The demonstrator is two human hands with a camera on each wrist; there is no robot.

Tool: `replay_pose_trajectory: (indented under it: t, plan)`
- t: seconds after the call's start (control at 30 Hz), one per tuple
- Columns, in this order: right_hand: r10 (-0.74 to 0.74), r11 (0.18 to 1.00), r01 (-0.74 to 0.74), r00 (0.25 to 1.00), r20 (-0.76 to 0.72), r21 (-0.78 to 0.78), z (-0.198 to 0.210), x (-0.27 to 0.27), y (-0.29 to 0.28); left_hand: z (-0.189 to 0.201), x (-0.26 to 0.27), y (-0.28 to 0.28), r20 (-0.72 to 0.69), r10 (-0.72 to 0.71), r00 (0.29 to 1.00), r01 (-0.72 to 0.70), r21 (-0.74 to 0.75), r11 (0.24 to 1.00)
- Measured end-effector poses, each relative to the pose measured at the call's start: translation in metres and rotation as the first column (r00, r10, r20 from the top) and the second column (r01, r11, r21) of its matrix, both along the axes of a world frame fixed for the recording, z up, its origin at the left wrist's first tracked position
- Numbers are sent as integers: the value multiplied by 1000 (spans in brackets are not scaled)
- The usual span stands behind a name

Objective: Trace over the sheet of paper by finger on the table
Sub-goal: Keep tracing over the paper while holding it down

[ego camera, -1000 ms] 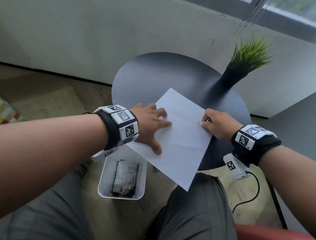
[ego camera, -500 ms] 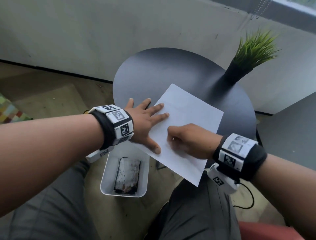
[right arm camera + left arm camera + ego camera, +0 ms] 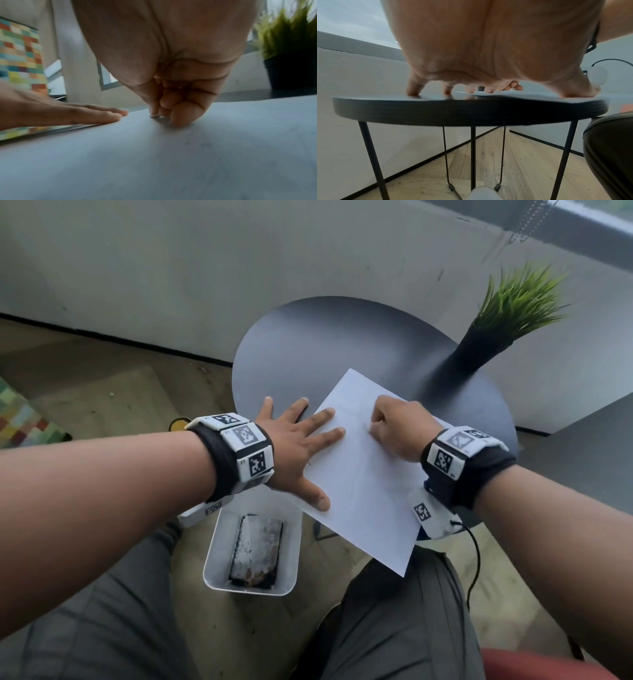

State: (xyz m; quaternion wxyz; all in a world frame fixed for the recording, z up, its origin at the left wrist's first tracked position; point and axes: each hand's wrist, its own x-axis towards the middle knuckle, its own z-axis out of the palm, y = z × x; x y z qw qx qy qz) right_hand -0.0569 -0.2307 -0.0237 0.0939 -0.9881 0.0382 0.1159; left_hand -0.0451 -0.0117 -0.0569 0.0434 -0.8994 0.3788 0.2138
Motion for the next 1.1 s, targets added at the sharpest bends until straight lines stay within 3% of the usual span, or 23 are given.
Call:
replay_pose_trajectory:
  t: [0.07,0.17,0.23,0.37,0.47,0.57,0.7,0.77,0.83,0.9,0.97,1.03,1.07,1.1]
  plan:
    - [29,999,-29,999,28,-24,-2,-1,5,0,0,0,-6,2,1000,-2,-3,1000]
    - [360,931,-357,933,-25,79,0,-29,37,0,-2,0,-14,4,1000,-4,-26,1000]
    - [461,885,-452,884,-81,107,4,-34,41,-2,-3,1,-13,3,1000,-3,-25,1000]
    - [123,985,-123,992,8,117,0,-12,4,2,-3,0,4,-11,1000,11,-22,1000]
    - [122,981,-116,992,-26,157,-4,-15,-3,12,5,0,49,-24,999,27,-70,997]
    - [132,973,-115,989,-72,200,-3,-21,-2,13,14,5,-2,38,999,-38,-53,998]
    - [70,991,-65,997,-37,119,-2,-28,12,8,14,6,-26,29,999,-29,-4,1000]
    - [175,979,-175,985,6,108,-6,-44,36,7,13,6,-11,16,1000,-16,-1,1000]
    - [395,910,-391,919,0,140,-4,-63,62,6,12,7,-1,1,1000,-1,6,1000]
    - [462,877,-446,885,-56,177,3,-61,62,4,11,8,-3,-13,1000,13,14,1000]
    - [318,944,-308,945,-75,119,4,-39,40,4,11,7,-14,-16,1000,16,9,1000]
    - [39,997,-37,999,-23,64,3,-18,15,4,12,7,-22,-16,1000,16,10,1000]
    - [-39,998,39,999,3,47,1,-15,9,3,13,7,-25,-17,1000,17,10,1000]
    - [-29,999,28,999,20,31,-2,-17,11,3,14,7,-29,-18,999,19,10,1000]
